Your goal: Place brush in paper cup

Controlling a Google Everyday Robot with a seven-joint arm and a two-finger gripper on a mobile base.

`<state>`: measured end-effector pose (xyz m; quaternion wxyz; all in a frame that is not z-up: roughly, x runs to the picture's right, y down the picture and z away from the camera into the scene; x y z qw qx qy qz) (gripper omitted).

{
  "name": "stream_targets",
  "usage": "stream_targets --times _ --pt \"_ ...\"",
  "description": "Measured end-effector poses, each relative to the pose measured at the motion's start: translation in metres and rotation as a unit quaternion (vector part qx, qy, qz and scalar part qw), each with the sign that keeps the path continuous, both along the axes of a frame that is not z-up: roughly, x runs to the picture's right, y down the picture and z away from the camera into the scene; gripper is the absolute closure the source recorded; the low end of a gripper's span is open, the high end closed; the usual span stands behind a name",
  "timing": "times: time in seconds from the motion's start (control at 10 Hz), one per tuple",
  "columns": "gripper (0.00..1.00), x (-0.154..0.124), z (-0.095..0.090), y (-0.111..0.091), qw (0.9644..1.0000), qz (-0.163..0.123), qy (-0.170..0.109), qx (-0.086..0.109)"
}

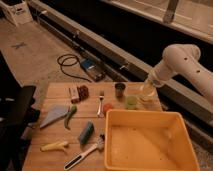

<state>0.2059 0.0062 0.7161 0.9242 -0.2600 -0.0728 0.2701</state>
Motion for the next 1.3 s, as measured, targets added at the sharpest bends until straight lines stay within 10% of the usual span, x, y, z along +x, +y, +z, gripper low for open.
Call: stream_targets --times 0.4,0.7,1.1,1.3 --pt "0.38 0.000 -0.002 -0.001 1.0000 -0.003 -0.001 0.001" --pt "0.38 -0.032 -0.010 0.003 0.9973 -0.059 -0.043 0.010" --pt "0.38 -0.132 -0.026 0.028 0.9792 -0.159 -0.125 0.009" --pt "0.38 -0.172 -0.037 0.059 0.9628 -0.214 -0.165 -0.005"
